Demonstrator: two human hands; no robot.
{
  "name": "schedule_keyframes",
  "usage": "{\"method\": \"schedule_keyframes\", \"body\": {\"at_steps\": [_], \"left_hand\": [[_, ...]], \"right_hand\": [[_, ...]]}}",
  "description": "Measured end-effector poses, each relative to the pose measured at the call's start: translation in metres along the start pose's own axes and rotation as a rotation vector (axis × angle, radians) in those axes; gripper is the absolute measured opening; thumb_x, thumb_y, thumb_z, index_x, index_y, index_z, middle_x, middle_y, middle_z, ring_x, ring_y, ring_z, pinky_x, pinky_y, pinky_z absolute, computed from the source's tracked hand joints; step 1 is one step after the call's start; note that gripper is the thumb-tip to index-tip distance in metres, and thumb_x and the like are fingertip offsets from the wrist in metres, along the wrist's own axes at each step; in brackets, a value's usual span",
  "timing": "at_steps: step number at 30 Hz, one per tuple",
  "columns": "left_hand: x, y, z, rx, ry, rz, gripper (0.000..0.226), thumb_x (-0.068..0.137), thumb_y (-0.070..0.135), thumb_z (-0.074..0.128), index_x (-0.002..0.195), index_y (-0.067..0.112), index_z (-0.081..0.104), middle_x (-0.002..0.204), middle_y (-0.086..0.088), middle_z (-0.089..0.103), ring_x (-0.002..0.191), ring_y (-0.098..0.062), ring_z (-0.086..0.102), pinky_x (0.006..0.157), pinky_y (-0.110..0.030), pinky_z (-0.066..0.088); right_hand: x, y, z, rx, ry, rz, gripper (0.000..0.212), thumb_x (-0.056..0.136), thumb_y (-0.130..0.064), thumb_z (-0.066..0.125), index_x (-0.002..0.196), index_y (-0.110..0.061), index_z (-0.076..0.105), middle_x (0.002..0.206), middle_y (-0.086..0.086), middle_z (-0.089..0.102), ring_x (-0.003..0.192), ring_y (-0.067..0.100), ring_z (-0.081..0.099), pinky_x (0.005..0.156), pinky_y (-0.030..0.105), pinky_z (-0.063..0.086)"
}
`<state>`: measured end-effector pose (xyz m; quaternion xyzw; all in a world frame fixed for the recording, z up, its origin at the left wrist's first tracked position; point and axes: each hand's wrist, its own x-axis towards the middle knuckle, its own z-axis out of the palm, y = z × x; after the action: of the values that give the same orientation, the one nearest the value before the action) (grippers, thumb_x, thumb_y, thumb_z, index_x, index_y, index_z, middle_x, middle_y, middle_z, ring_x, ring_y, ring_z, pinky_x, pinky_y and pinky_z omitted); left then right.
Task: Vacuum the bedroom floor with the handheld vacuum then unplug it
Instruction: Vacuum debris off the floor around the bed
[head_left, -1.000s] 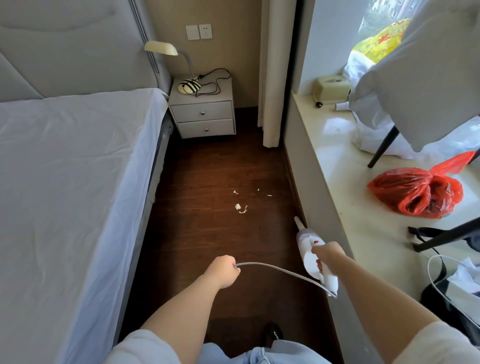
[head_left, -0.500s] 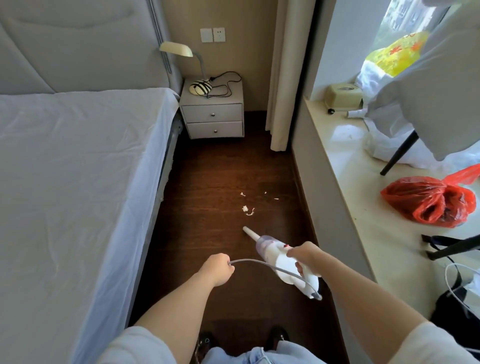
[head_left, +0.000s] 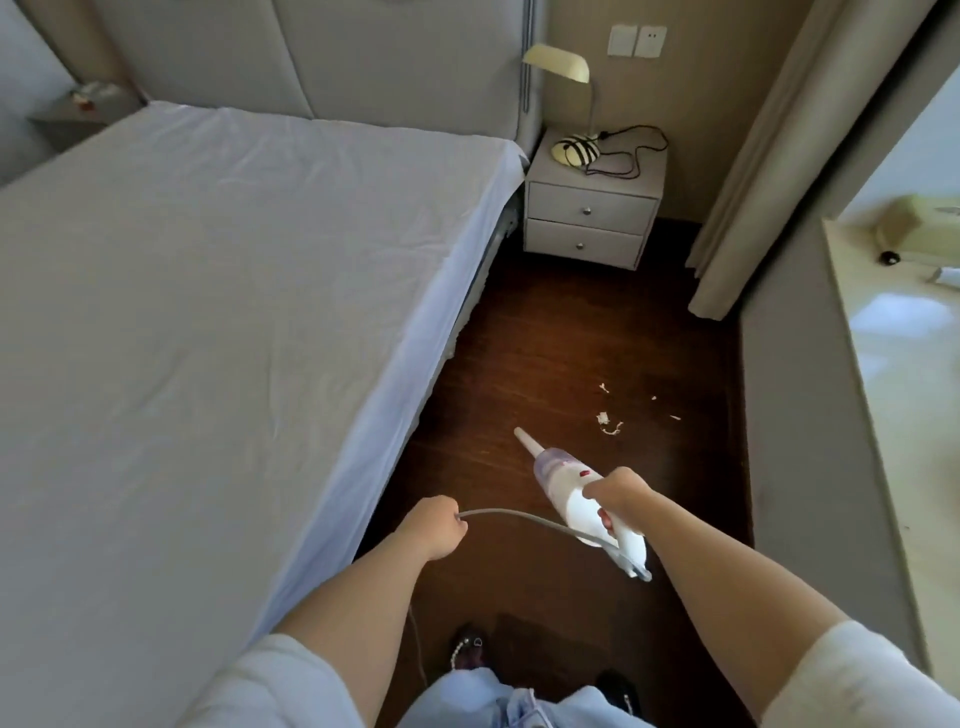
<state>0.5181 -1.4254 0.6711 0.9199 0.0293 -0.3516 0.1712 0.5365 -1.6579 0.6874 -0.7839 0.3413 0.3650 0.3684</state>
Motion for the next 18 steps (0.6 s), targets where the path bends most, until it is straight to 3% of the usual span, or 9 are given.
{"method": "schedule_keyframes", "body": {"at_steps": [2, 5, 7, 11, 14, 16, 18], "left_hand": [[0.003, -0.013, -0.009, -0.011, -0.002, -0.014, 0.028, 0.097, 0.026, 0.044, 0.101, 0.003, 0.059, 0.107, -0.013, 0.063, 0.097, -0.026, 0.059, 0.071, -0.026, 0.039], [0.008, -0.032, -0.022, -0.042, -0.003, -0.022, 0.027, 0.097, 0.025, 0.044, 0.099, 0.002, 0.058, 0.105, -0.014, 0.062, 0.097, -0.028, 0.059, 0.071, -0.027, 0.039], [0.014, -0.045, -0.029, -0.055, 0.007, -0.027, 0.027, 0.097, 0.025, 0.044, 0.098, 0.002, 0.058, 0.104, -0.014, 0.061, 0.097, -0.028, 0.059, 0.071, -0.028, 0.040], [0.025, -0.062, -0.035, -0.044, -0.002, -0.026, 0.024, 0.097, 0.024, 0.044, 0.097, 0.004, 0.057, 0.095, -0.012, 0.058, 0.084, -0.022, 0.055, 0.073, -0.027, 0.040], [0.030, -0.067, -0.039, -0.024, -0.020, -0.013, 0.026, 0.097, 0.023, 0.043, 0.099, 0.002, 0.057, 0.097, -0.014, 0.059, 0.089, -0.025, 0.058, 0.072, -0.026, 0.039], [0.034, -0.064, -0.040, -0.013, -0.031, 0.014, 0.027, 0.097, 0.023, 0.042, 0.101, 0.002, 0.058, 0.105, -0.015, 0.061, 0.098, -0.027, 0.059, 0.073, -0.027, 0.039], [0.037, -0.054, -0.040, 0.006, -0.042, 0.051, 0.028, 0.097, 0.024, 0.042, 0.103, 0.002, 0.059, 0.108, -0.014, 0.062, 0.100, -0.027, 0.059, 0.075, -0.027, 0.040]], "right_hand": [[0.008, -0.014, 0.009, 0.058, 0.000, -0.072, 0.035, 0.092, -0.010, 0.053, 0.121, 0.010, 0.057, 0.122, 0.027, 0.061, 0.116, 0.040, 0.058, 0.074, 0.038, 0.051], [0.016, -0.036, 0.025, 0.000, 0.023, -0.091, 0.033, 0.090, -0.006, 0.054, 0.119, 0.011, 0.058, 0.118, 0.030, 0.062, 0.112, 0.042, 0.060, 0.058, 0.031, 0.046], [0.022, -0.054, 0.035, -0.003, 0.014, -0.093, 0.034, 0.091, -0.008, 0.053, 0.120, 0.010, 0.058, 0.119, 0.029, 0.062, 0.112, 0.041, 0.060, 0.062, 0.031, 0.046], [0.024, -0.071, 0.053, -0.105, 0.031, 0.028, 0.043, 0.100, -0.025, 0.045, 0.134, 0.001, 0.047, 0.116, 0.013, 0.060, 0.112, 0.025, 0.058, 0.091, 0.029, 0.046], [0.022, -0.070, 0.058, -0.064, 0.031, 0.015, 0.038, 0.098, -0.023, 0.050, 0.126, 0.002, 0.053, 0.082, 0.007, 0.058, 0.073, 0.018, 0.058, 0.067, 0.026, 0.046], [0.013, -0.066, 0.049, -0.072, 0.029, 0.048, 0.037, 0.097, -0.026, 0.053, 0.124, 0.000, 0.054, 0.088, 0.008, 0.063, 0.076, 0.016, 0.060, 0.062, 0.025, 0.043], [0.007, -0.064, 0.037, -0.052, 0.005, 0.035, 0.039, 0.096, -0.022, 0.054, 0.127, 0.002, 0.053, 0.104, 0.016, 0.065, 0.088, 0.027, 0.062, 0.064, 0.025, 0.044]]}}
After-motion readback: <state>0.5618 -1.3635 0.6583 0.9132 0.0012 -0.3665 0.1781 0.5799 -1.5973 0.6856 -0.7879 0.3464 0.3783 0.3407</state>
